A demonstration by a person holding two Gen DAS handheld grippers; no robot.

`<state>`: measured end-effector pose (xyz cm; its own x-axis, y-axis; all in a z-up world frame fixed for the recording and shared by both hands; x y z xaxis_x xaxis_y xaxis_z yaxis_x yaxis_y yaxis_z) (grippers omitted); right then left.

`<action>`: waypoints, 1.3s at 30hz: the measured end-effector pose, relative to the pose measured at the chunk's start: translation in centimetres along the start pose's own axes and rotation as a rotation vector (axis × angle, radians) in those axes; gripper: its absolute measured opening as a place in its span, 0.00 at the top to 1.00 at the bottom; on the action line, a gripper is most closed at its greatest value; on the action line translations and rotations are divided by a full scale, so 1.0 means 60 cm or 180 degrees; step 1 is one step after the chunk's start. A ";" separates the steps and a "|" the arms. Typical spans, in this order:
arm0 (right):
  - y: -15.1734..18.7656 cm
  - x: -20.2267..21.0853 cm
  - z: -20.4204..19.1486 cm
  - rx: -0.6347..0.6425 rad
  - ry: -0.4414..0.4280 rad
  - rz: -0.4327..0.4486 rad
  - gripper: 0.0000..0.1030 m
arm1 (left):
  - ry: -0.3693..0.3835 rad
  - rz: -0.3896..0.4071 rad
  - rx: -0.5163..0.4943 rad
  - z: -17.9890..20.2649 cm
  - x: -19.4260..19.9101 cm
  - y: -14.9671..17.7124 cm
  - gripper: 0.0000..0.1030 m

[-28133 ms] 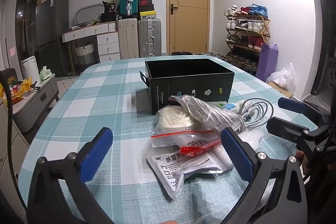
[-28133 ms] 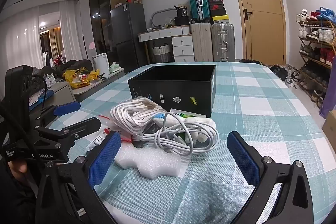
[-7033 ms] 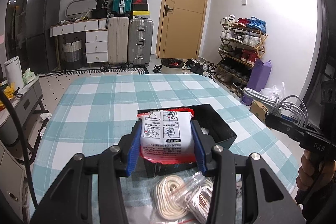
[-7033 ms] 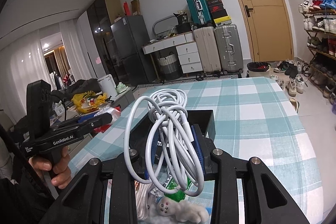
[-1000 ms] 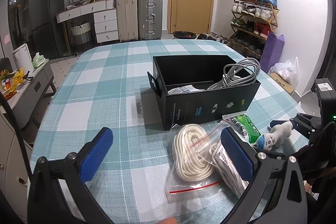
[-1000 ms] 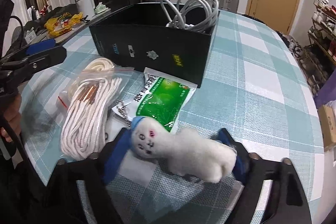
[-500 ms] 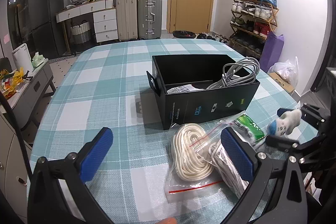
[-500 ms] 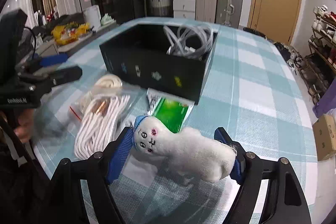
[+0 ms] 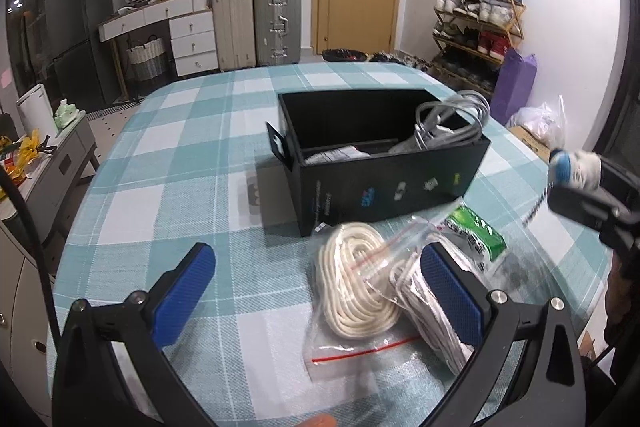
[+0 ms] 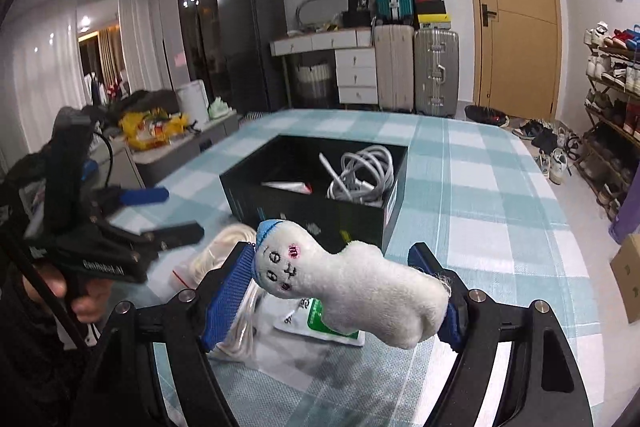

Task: Organize soft objects
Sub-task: 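Grasp the bagged white rope with the left gripper while the right holds the doll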

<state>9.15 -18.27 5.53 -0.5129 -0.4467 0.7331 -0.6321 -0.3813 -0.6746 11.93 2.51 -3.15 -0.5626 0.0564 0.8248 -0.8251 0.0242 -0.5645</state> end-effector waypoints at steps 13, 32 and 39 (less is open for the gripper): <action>0.002 0.001 0.011 -0.0093 -0.0041 0.0030 0.22 | 0.0172 -0.0196 -0.0287 0.080 -0.007 0.020 0.00; 0.006 -0.007 0.014 -0.0083 -0.0020 -0.0021 0.22 | 0.0428 -0.0355 -0.0484 0.159 -0.032 0.043 0.10; 0.007 -0.008 0.014 -0.0081 -0.0012 -0.0020 0.22 | 0.0546 -0.0406 -0.0546 0.170 -0.035 0.048 0.30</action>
Point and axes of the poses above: each gripper's, at about its wrist camera, not at the fingertips, and x roughly against the way its jaws point, z to its right, y to its underside, the point moved 6 cm from there along -x, roughly the way its jaws point, and after that the axes turned 14 degrees about -z, right-handed, at the moved point
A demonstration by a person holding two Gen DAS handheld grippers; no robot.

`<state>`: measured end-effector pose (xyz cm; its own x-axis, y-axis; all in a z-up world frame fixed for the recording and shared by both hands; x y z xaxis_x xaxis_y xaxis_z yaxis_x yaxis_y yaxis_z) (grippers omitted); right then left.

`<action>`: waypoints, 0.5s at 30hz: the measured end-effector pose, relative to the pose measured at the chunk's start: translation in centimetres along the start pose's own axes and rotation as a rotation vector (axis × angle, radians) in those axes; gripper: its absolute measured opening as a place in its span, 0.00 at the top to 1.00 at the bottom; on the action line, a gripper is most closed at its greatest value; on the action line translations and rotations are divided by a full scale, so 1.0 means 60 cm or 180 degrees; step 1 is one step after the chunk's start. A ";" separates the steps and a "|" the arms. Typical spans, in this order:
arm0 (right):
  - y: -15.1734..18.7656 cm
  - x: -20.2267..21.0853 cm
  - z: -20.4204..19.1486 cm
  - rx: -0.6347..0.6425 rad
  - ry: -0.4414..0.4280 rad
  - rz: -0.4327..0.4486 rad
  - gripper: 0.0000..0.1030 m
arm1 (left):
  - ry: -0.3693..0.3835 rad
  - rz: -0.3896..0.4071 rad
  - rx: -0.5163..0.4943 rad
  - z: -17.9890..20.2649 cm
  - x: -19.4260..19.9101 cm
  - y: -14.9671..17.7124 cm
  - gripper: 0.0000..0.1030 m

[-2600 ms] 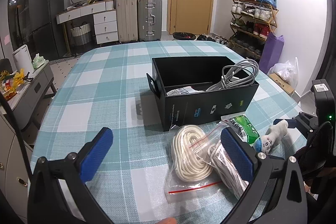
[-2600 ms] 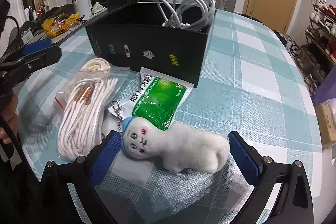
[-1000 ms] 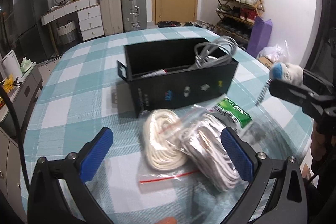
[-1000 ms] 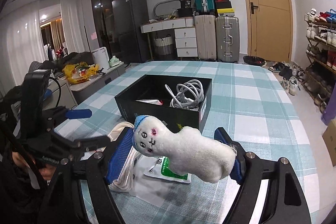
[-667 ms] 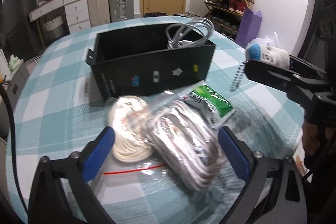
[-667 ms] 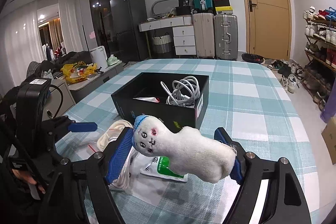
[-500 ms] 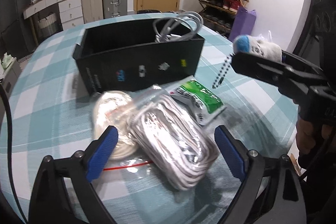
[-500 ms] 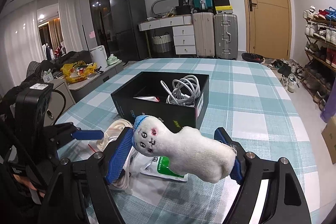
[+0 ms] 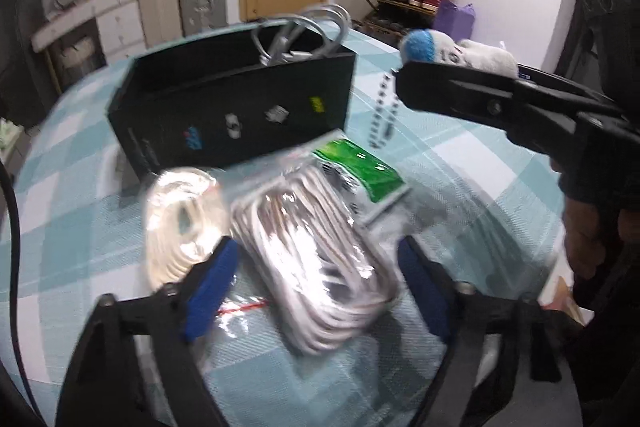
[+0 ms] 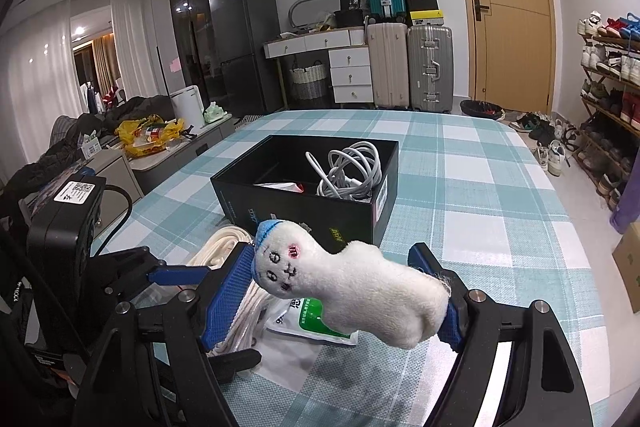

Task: Organize soft objects
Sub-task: 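Grasp the bagged white rope with the left gripper while the right holds the doll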

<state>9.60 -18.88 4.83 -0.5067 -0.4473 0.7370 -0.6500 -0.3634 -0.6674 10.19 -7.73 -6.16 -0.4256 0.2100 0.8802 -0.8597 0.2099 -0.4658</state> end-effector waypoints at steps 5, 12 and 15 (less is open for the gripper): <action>0.000 0.000 0.000 0.0006 -0.0001 0.0002 0.22 | 0.0033 -0.0023 -0.0060 0.011 -0.006 0.002 0.31; 0.001 0.001 0.000 0.0002 -0.0004 0.0000 0.22 | 0.0039 0.0031 -0.0090 0.012 -0.004 0.006 0.52; 0.001 0.001 0.000 0.0005 -0.0003 0.0004 0.22 | 0.0063 0.0067 -0.0077 0.008 0.001 0.009 0.57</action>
Point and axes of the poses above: each gripper's, at about its wrist camera, not at the fingertips, and x roughly against the way its jaws point, z to its right, y to its underside, the point moved 6 cm from there along -x, roughly the way its jaws point, and after that the axes turned 14 degrees about -z, right-handed, at the moved point
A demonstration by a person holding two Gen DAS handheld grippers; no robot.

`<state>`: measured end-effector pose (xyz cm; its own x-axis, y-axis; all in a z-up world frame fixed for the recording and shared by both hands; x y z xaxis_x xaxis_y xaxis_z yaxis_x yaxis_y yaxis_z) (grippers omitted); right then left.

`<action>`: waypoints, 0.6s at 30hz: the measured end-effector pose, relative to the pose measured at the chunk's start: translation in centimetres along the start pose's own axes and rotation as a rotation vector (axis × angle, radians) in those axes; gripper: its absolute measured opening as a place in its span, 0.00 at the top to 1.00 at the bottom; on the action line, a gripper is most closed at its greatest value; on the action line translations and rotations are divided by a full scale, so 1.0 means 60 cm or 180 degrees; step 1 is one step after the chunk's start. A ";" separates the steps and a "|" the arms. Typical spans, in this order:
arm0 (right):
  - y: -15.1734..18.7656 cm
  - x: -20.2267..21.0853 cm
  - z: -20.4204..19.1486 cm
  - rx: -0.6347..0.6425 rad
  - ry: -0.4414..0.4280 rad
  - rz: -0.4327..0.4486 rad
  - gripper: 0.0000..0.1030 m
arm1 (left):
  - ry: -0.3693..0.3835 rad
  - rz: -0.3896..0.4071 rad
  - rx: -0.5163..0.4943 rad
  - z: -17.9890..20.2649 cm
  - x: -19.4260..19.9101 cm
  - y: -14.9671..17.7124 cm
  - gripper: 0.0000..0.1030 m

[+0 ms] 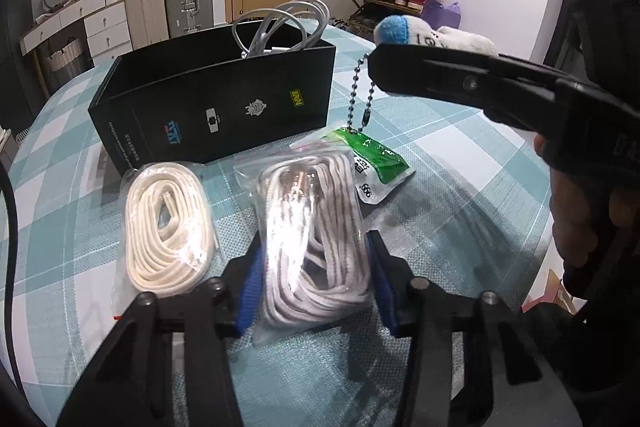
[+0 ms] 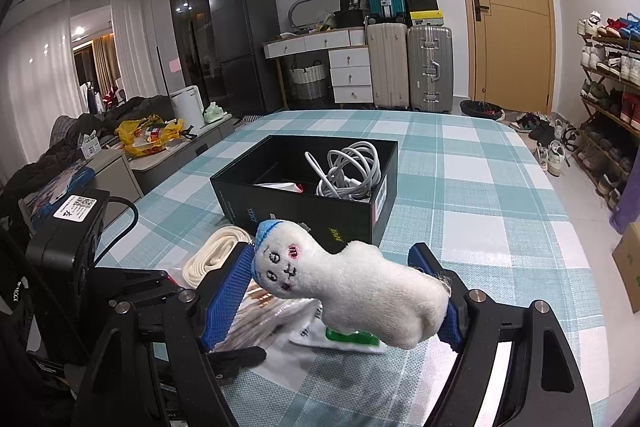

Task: Organize soft objects
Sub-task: 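Grasp the bagged white rope with the left gripper while the right holds the doll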

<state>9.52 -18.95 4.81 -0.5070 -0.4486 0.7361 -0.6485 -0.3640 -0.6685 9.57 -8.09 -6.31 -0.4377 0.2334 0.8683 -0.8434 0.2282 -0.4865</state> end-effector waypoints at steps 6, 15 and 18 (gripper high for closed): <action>-0.002 0.007 0.000 0.0012 0.0004 0.0059 0.22 | 0.0023 0.0074 0.0058 -0.010 0.014 0.002 0.59; -0.009 0.019 0.001 -0.0015 -0.0023 0.0191 0.22 | 0.0035 0.0282 0.0196 -0.039 0.055 -0.005 0.60; -0.013 0.027 0.000 -0.0020 -0.0025 0.0245 0.22 | 0.0013 0.0377 0.0246 -0.051 0.072 -0.005 0.60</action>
Point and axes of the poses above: each gripper's, at about its wrist camera, not at the fingertips, and x roughly against the way its jaws point, z to its right, y to its underside, the point moved 6 cm from there along -x, roughly the way its jaws point, and after that the axes turned 14 degrees about -z, right-handed, at the moved point
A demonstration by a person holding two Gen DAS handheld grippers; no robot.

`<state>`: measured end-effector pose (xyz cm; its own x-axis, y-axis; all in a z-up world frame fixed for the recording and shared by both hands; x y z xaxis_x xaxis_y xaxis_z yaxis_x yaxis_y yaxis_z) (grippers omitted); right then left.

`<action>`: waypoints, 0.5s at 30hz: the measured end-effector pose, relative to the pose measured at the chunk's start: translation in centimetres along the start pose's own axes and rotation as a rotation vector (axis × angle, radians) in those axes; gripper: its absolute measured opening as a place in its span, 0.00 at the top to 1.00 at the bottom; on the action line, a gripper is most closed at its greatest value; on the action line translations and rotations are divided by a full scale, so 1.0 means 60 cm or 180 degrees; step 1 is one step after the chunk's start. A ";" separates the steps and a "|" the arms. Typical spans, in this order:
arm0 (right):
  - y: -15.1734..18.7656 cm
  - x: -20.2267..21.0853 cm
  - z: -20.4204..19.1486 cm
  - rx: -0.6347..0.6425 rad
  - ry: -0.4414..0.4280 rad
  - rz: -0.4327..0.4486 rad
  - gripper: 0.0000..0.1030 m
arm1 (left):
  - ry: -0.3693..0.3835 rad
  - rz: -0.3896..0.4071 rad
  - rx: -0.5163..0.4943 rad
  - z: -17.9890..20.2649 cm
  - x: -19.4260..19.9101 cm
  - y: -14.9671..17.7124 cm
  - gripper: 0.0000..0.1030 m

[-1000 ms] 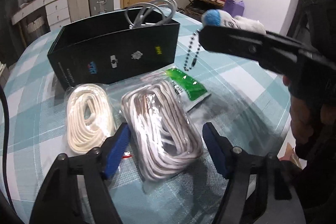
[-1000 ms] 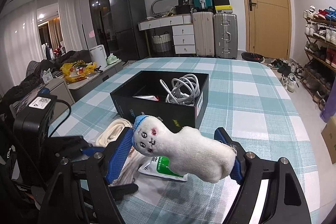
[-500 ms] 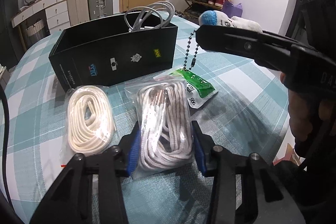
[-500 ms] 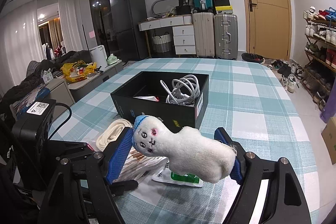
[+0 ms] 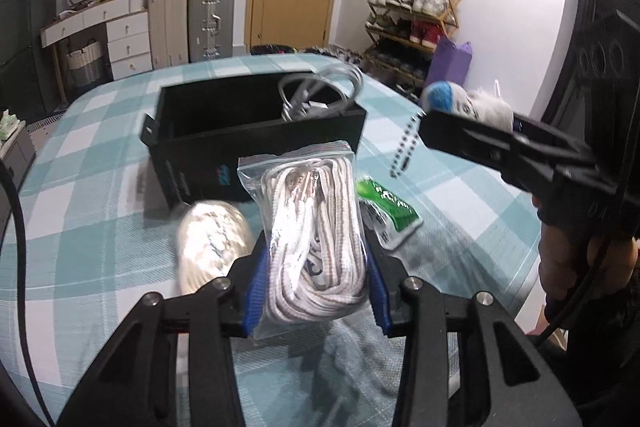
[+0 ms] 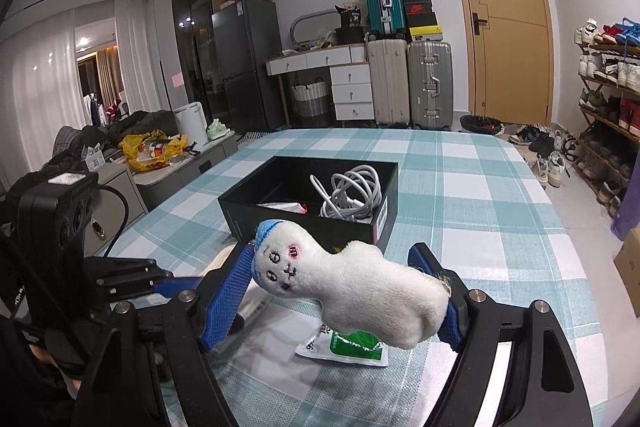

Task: Organize soft objects
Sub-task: 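Grasp the bagged white rope with the left gripper while the right holds the doll, then carry the rope bag and doll with both grippers over the black box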

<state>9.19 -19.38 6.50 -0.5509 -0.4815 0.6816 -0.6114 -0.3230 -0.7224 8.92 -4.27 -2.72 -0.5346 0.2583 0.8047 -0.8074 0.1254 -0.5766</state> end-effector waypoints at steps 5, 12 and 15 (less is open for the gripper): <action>-0.007 0.019 -0.003 -0.0060 -0.0090 0.0124 0.22 | -0.0059 0.0176 0.0036 -0.018 0.028 -0.008 0.60; -0.018 0.033 -0.009 -0.0094 -0.0086 0.0186 0.22 | -0.0155 0.0347 0.0086 -0.037 0.058 -0.034 0.59; -0.027 0.043 -0.014 -0.0101 -0.0095 0.0213 0.22 | -0.0196 0.0415 0.0124 -0.053 0.072 -0.043 0.59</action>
<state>8.30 -19.39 9.53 -0.5744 -0.5253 0.6277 -0.5917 -0.2634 -0.7619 9.46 -0.42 1.81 -0.6488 0.2106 0.7312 -0.7386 0.0570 -0.6717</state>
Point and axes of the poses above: each gripper's, at about its wrist camera, not at the fingertips, and x roughly against the way its jaws point, z to its right, y to its underside, the point moved 6 cm from there along -x, roughly the way its jaws point, and after that the axes turned 14 degrees about -z, right-handed, at the moved point
